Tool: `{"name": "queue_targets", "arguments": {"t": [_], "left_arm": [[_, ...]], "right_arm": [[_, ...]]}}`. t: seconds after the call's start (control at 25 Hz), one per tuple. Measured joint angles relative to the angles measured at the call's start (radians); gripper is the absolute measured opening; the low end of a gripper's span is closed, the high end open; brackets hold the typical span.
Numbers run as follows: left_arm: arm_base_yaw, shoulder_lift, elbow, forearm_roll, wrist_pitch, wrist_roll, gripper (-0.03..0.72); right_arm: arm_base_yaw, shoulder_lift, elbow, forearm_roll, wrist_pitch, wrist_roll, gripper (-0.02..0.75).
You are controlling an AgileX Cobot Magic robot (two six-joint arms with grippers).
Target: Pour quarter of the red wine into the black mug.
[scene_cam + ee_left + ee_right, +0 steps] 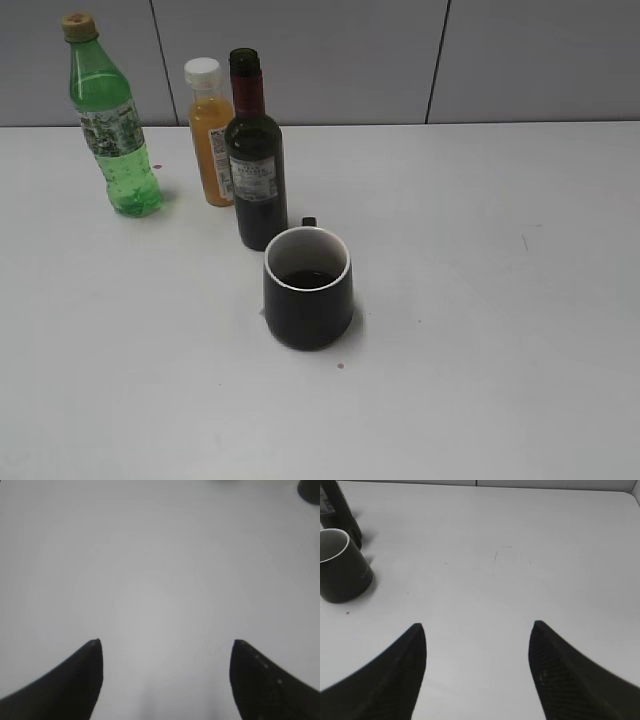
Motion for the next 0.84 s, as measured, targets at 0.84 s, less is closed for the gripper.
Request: {"name": "queue_targets", "arguments": {"t": [0.84], "left_arm": [[0.000, -0.341, 0.003, 0.009, -0.005, 0.000, 0.589]], "right_arm": [[0.000, 0.000, 0.000, 0.000, 0.000, 0.000, 0.494]]}}
